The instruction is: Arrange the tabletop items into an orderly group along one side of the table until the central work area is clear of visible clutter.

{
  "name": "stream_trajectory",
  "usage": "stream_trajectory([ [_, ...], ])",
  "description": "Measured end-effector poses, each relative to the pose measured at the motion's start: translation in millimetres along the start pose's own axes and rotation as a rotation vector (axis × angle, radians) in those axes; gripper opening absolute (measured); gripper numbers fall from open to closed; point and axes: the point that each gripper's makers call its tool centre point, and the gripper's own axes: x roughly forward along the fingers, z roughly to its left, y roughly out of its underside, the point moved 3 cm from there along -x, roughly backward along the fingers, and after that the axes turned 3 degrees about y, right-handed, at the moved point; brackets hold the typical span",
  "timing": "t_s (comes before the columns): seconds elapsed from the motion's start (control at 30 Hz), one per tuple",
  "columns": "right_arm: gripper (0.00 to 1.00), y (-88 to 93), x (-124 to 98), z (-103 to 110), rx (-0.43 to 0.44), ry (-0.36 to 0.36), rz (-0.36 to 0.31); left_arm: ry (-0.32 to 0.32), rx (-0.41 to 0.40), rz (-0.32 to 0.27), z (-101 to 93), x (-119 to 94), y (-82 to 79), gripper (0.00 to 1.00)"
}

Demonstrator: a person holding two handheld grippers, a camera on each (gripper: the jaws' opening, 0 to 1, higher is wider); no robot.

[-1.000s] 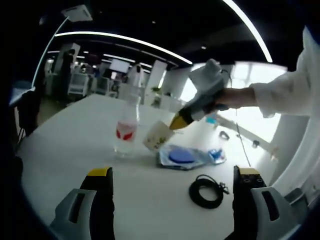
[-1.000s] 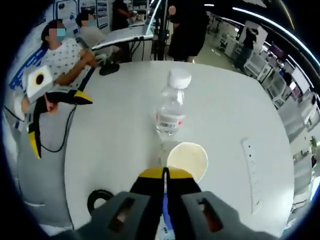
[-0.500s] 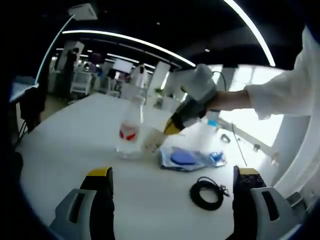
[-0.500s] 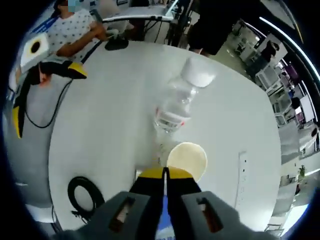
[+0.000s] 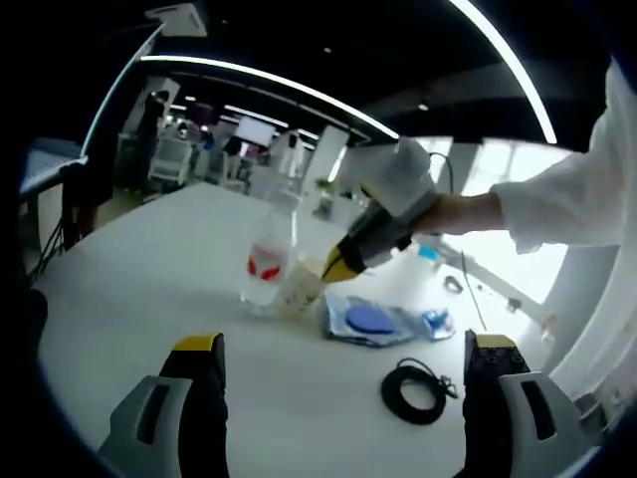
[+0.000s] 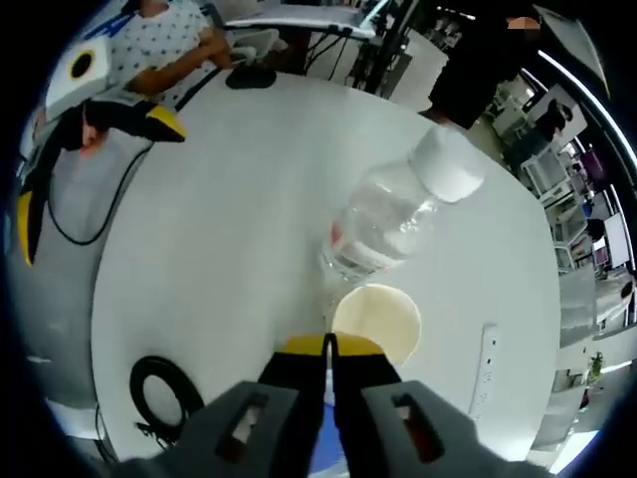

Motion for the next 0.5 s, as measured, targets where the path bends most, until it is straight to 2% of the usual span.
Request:
stream_trajectory([
  [0.27, 0.0, -1.9, -1.5, 3.6, -0.119, -0.003, 0.042, -0.004, -0.003, 0.005, 1.3, 0.4, 0.7, 0.96],
  [0.5, 0.0, 0.3, -7.6, 5.3, -0.167, -0.01, 0.072, -0.009, -0.004, 0.003, 1.6, -0.5, -0.2, 0.96],
])
